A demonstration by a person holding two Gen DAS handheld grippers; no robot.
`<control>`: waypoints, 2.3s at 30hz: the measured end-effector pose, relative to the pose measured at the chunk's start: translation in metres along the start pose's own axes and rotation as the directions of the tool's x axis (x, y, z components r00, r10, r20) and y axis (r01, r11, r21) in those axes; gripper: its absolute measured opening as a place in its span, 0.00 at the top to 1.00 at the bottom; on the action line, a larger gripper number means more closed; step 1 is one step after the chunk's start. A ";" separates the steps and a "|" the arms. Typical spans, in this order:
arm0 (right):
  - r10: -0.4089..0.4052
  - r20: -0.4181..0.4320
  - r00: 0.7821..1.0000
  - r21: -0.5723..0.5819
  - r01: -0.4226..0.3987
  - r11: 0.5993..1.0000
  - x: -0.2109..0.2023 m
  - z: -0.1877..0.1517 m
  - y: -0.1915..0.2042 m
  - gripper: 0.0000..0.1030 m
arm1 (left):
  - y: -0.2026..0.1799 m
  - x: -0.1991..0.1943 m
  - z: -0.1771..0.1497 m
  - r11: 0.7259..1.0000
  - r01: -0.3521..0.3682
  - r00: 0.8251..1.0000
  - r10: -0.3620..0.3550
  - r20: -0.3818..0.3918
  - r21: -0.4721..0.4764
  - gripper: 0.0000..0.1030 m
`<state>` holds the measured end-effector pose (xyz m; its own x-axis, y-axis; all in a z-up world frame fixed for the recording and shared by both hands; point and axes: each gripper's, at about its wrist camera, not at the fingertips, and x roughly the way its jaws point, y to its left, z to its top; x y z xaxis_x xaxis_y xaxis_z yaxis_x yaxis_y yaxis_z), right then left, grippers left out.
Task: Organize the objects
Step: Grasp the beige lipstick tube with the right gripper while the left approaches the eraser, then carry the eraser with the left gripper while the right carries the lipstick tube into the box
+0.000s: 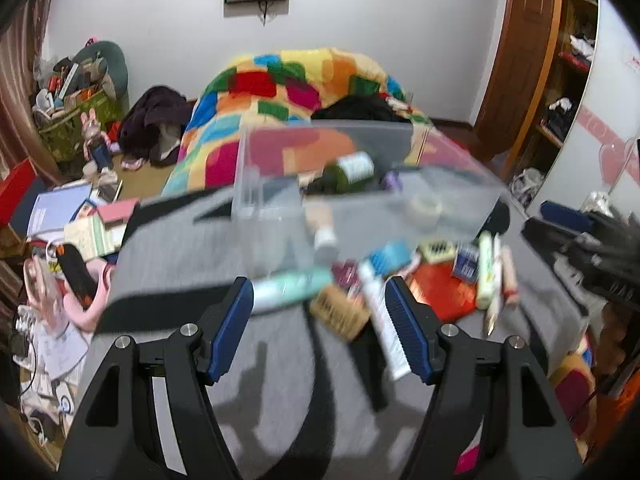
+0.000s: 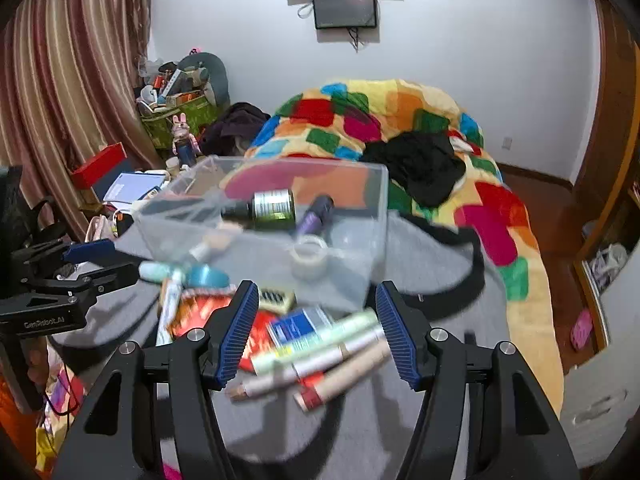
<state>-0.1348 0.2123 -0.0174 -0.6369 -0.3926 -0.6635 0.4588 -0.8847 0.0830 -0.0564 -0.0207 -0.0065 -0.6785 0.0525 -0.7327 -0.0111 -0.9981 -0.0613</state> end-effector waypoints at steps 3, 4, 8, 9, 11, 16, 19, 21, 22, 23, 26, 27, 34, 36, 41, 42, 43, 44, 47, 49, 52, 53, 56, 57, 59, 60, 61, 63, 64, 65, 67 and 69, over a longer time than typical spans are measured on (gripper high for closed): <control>-0.004 -0.037 0.999 0.026 0.005 1.000 0.001 -0.017 -0.011 0.44 | 0.004 0.006 -0.016 1.000 -0.006 0.999 0.006 -0.040 0.000 0.34; -0.008 -0.050 0.999 0.035 0.010 0.999 0.003 -0.021 -0.014 0.44 | 0.005 0.008 -0.020 1.000 -0.004 0.999 0.004 -0.053 0.002 0.34; -0.017 -0.095 0.995 0.078 0.025 0.997 0.013 -0.038 -0.024 0.44 | 0.003 0.020 -0.031 1.000 -0.013 0.996 0.015 -0.091 0.018 0.34; -0.020 -0.107 0.994 0.086 0.029 0.996 0.016 -0.040 -0.026 0.44 | 0.003 0.024 -0.031 1.000 -0.009 0.995 0.011 -0.100 0.018 0.34; -0.019 -0.130 0.991 0.105 0.033 0.994 0.023 -0.045 -0.029 0.44 | 0.000 0.031 -0.028 1.000 -0.001 0.994 0.003 -0.112 0.021 0.34; 0.011 -0.157 0.988 0.138 0.011 0.990 0.032 -0.046 -0.032 0.44 | -0.010 0.043 -0.017 0.999 -0.002 0.993 0.007 -0.117 0.038 0.34; 0.021 -0.158 0.987 0.146 0.003 0.989 0.037 -0.047 -0.031 0.44 | -0.014 0.046 -0.015 0.999 0.000 0.993 0.004 -0.115 0.037 0.35; 0.031 -0.155 0.987 0.159 -0.006 0.987 0.038 -0.047 -0.032 0.44 | -0.014 0.049 -0.015 1.000 0.002 0.993 0.002 -0.121 0.031 0.37; 0.035 -0.155 0.987 0.163 -0.010 0.987 0.038 -0.048 -0.032 0.44 | -0.013 0.051 -0.014 1.000 0.008 0.992 -0.005 -0.129 0.021 0.37; 0.039 -0.157 0.987 0.168 -0.012 0.986 0.037 -0.049 -0.033 0.44 | -0.012 0.053 -0.014 1.000 0.014 0.991 -0.012 -0.132 0.011 0.37; 0.026 -0.152 0.988 0.178 0.002 0.984 0.034 -0.052 -0.038 0.46 | -0.012 0.054 -0.014 1.000 0.008 0.992 -0.009 -0.124 -0.005 0.37; 0.019 -0.153 0.988 0.179 0.008 0.984 0.033 -0.053 -0.038 0.48 | -0.012 0.053 -0.015 1.000 0.005 0.993 -0.006 -0.119 -0.012 0.38; -0.021 -0.161 0.987 0.157 0.047 0.986 0.029 -0.059 -0.044 0.68 | -0.008 0.046 -0.021 0.999 0.000 0.996 -0.004 -0.087 -0.040 0.58; -0.034 -0.160 0.987 0.146 0.057 0.988 0.028 -0.060 -0.044 0.78 | -0.005 0.043 -0.022 0.999 0.005 0.996 -0.010 -0.084 -0.054 0.58; -0.045 -0.150 0.988 0.149 0.068 0.986 0.025 -0.064 -0.048 0.86 | 0.001 0.032 -0.030 0.998 0.007 0.997 -0.011 -0.071 -0.065 0.58; -0.049 -0.148 0.988 0.148 0.071 0.986 0.024 -0.064 -0.049 0.86 | 0.002 0.029 -0.032 0.998 0.006 0.998 -0.010 -0.069 -0.067 0.59; -0.050 -0.147 0.988 0.150 0.073 0.986 0.022 -0.065 -0.050 0.86 | 0.003 0.026 -0.034 0.998 0.003 0.998 -0.008 -0.065 -0.070 0.59; -0.053 -0.145 0.988 0.152 0.075 0.986 0.021 -0.065 -0.050 0.86 | 0.004 0.023 -0.035 0.997 0.002 0.998 -0.007 -0.060 -0.074 0.59; -0.062 -0.129 0.990 0.154 0.082 0.985 0.016 -0.065 -0.050 0.86 | 0.006 0.012 -0.036 0.996 0.006 0.999 -0.009 -0.038 -0.087 0.59; -0.067 -0.106 0.992 0.155 0.083 0.984 0.009 -0.062 -0.050 0.86 | 0.007 0.004 -0.033 0.996 0.011 1.000 -0.012 -0.016 -0.093 0.59; -0.065 -0.073 0.995 0.158 0.076 0.985 -0.001 -0.056 -0.048 0.86 | 0.007 -0.007 -0.026 0.995 0.021 1.000 -0.019 0.023 -0.097 0.59; -0.063 -0.056 0.996 0.160 0.072 0.985 -0.006 -0.053 -0.047 0.86 | 0.007 -0.011 -0.023 0.995 0.024 0.999 -0.021 0.036 -0.097 0.59; -0.052 -0.014 0.999 0.163 0.054 0.985 -0.016 -0.043 -0.045 0.86 | 0.005 -0.020 -0.012 0.995 0.034 0.997 -0.027 0.075 -0.095 0.59; -0.049 -0.001 0.999 0.162 0.048 0.986 -0.018 -0.038 -0.044 0.86 | 0.004 -0.022 -0.009 0.995 0.037 0.996 -0.029 0.087 -0.095 0.59; -0.043 0.026 0.999 0.149 0.038 0.988 -0.022 -0.029 -0.039 0.86 | 0.003 -0.026 -0.002 0.995 0.040 0.994 -0.030 0.109 -0.093 0.59; -0.041 0.037 0.998 0.141 0.035 0.989 -0.023 -0.024 -0.037 0.86 | 0.002 -0.027 0.002 0.995 0.043 0.992 -0.031 0.119 -0.094 0.59; -0.038 0.047 0.998 0.133 0.032 0.991 -0.023 -0.020 -0.033 0.86 | 0.002 -0.027 0.005 0.994 0.045 0.992 -0.033 0.125 -0.095 0.59; -0.032 0.062 0.998 0.122 0.024 0.992 -0.022 -0.012 -0.027 0.86 | 0.001 -0.028 0.010 0.994 0.052 0.990 -0.038 0.135 -0.096 0.59; -0.026 0.068 0.997 0.117 0.017 0.993 -0.020 -0.008 -0.024 0.86 | 0.001 -0.027 0.013 0.994 0.052 0.990 -0.038 0.139 -0.098 0.59; -0.019 0.073 0.997 0.112 0.011 0.994 -0.018 -0.003 -0.020 0.86 | 0.001 -0.026 0.016 0.994 0.052 0.989 -0.038 0.142 -0.099 0.59; 0.001 0.076 0.997 0.104 -0.009 0.994 -0.012 0.005 -0.015 0.87 | 0.002 -0.023 0.022 0.993 0.055 0.988 -0.039 0.148 -0.104 0.59; 0.020 0.077 0.997 0.096 -0.027 0.995 -0.004 0.012 -0.008 0.86 | 0.004 -0.020 0.028 0.992 0.059 0.988 -0.042 0.149 -0.112 0.59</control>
<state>-0.1434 0.2182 -0.0060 -0.6736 -0.4280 -0.6025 0.4143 -0.8938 0.1718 -0.0630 -0.0272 0.0269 -0.7791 0.0890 -0.6205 0.0309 -0.9832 -0.1798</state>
